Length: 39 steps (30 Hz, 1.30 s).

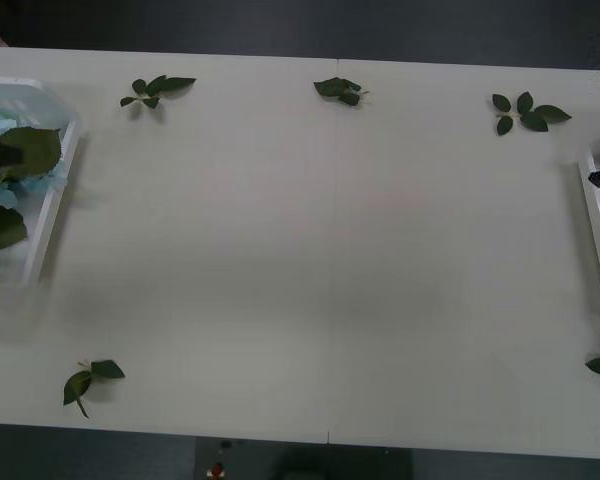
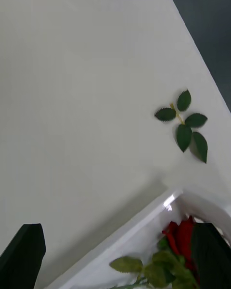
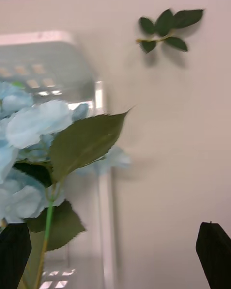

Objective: Put the red flowers into the right box and the blue flowers into the left box

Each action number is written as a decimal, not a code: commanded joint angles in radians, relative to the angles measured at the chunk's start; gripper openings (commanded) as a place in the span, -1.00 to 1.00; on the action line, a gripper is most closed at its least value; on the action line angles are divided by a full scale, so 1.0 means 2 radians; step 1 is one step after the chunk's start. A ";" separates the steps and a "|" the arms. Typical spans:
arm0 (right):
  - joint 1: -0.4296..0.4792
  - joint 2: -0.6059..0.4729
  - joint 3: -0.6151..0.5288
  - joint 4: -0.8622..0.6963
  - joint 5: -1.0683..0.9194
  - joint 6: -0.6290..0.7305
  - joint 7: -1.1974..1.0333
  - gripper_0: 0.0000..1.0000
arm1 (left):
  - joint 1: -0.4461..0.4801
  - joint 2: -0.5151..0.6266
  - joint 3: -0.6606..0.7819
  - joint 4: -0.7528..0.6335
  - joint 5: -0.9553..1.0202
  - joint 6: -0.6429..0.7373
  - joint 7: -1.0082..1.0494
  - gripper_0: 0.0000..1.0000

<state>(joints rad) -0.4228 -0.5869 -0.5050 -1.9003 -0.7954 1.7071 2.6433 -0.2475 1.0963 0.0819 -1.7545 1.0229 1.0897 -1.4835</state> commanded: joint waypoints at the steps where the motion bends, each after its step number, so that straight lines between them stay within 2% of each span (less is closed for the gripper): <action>1: -0.002 0.013 -0.027 -0.017 -0.060 0.007 0.031 0.76 | 0.019 -0.013 0.032 -0.062 0.031 -0.002 -0.012 1.00; 10: -0.002 0.017 -0.043 -0.013 -0.175 0.051 0.031 0.75 | 0.061 -0.077 0.043 -0.160 0.052 -0.038 -0.051 1.00; 18: -0.002 0.017 -0.042 0.063 -0.296 0.055 0.031 0.76 | 0.083 -0.154 0.043 -0.170 0.188 -0.040 -0.211 1.00; 23: -0.002 0.016 -0.036 0.090 -0.334 0.068 0.031 0.75 | 0.085 -0.201 0.043 -0.170 0.239 0.000 -0.294 1.00; 29: -0.002 0.015 -0.034 0.093 -0.360 0.088 0.031 0.76 | 0.069 -0.270 0.043 -0.170 0.249 0.055 -0.360 1.00; 39: -0.002 0.005 -0.034 0.126 -0.389 0.106 0.031 0.75 | 0.036 -0.320 0.040 -0.170 0.313 0.110 -0.426 1.00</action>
<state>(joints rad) -0.4224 -0.5453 -0.5781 -1.6585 -1.5599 1.9214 2.7060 -0.1437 0.4710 0.1652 -2.0734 1.6285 1.2910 -2.3248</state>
